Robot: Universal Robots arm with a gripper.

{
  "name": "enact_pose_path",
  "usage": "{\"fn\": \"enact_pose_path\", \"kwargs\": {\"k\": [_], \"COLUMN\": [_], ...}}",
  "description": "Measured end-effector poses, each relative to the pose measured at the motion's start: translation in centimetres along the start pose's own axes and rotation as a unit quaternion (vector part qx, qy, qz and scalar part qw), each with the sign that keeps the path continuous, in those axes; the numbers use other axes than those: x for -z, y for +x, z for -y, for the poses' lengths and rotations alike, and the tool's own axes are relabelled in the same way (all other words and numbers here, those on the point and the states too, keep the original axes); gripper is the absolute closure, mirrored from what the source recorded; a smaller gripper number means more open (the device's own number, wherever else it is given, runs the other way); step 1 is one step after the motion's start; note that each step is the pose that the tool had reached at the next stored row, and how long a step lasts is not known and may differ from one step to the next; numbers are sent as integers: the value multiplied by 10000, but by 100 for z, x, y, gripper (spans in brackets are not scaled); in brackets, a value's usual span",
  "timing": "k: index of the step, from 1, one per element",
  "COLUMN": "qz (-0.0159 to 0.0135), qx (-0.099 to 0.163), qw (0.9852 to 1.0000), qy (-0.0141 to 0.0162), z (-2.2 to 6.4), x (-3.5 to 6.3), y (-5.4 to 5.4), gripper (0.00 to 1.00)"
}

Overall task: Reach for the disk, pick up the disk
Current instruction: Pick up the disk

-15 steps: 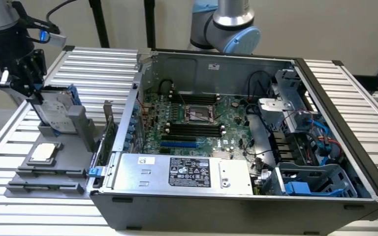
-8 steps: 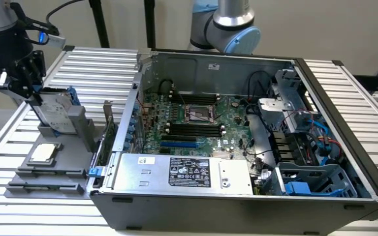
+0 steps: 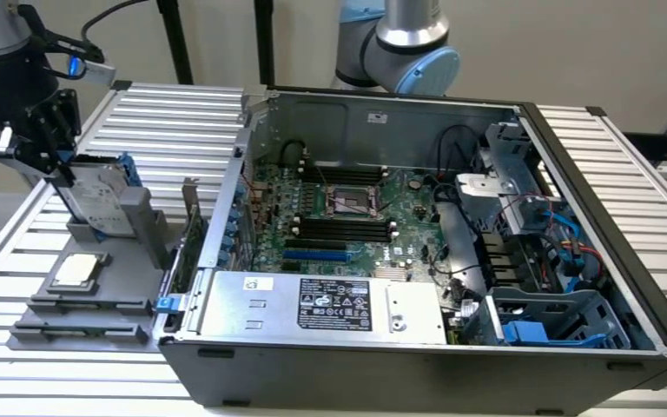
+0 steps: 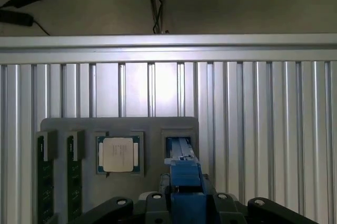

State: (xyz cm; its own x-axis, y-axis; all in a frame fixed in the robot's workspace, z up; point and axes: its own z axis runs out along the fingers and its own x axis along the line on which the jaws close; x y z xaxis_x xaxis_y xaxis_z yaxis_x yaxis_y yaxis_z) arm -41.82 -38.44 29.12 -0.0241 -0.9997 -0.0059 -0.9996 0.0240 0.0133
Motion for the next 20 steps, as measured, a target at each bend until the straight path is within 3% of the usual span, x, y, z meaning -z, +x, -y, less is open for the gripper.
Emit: {"fn": "enact_pose_path", "kwargs": {"k": [4, 7, 20], "qz": [0, 0, 0], "qx": [0, 0, 2], "qw": [10000, 10000, 10000], "qy": [1, 0, 0], "z": [0, -1, 11], "x": [6, 67, 642], "y": [0, 0, -4], "gripper": [67, 67, 67]}}
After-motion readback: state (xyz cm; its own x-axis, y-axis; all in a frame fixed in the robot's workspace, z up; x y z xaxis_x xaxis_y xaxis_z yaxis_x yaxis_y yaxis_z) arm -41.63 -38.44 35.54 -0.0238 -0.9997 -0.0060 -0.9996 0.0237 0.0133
